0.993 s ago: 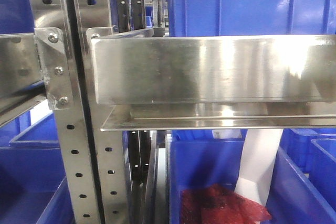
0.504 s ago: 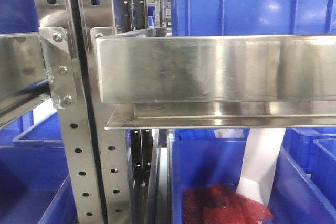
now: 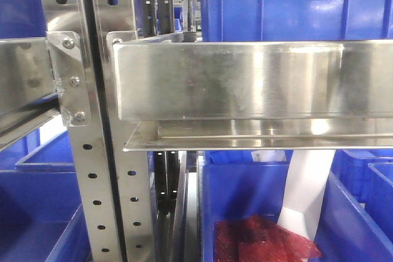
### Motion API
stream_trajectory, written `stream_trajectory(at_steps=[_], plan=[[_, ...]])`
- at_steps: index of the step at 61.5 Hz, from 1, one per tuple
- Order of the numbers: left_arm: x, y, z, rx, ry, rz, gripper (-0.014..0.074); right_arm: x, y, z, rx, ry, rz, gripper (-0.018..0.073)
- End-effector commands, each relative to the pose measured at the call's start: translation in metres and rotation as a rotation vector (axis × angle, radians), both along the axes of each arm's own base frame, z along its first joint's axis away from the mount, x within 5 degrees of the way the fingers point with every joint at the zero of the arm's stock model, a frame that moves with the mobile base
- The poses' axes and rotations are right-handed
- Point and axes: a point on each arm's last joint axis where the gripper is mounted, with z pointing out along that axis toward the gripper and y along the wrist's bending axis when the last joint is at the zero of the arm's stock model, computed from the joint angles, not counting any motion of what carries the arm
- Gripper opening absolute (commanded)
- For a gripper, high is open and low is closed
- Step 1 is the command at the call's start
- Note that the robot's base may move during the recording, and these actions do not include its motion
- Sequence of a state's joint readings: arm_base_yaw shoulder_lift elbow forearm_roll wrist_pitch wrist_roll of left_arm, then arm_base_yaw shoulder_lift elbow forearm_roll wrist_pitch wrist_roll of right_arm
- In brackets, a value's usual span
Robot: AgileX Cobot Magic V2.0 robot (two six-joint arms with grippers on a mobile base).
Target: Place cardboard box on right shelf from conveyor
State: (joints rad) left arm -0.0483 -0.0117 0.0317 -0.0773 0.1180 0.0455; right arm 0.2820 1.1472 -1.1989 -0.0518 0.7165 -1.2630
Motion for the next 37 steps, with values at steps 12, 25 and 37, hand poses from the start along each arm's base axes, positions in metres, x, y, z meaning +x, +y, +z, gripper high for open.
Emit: stream_trajectory(at_steps=[12, 25, 37], plan=[[-0.001, 0.001, 0.006, -0.011, -0.094, 0.005, -0.0116, 0.042, 0.003, -0.009, -0.017, -0.060, -0.011, 0.0210], [-0.001, 0.001, 0.006, -0.011, -0.094, 0.005, -0.0116, 0.060, -0.003, -0.020, -0.016, -0.066, -0.044, 0.0210], [-0.001, 0.001, 0.006, -0.011, -0.094, 0.005, -0.0116, 0.060, 0.000, -0.030, 0.048, -0.043, -0.047, 0.0225]])
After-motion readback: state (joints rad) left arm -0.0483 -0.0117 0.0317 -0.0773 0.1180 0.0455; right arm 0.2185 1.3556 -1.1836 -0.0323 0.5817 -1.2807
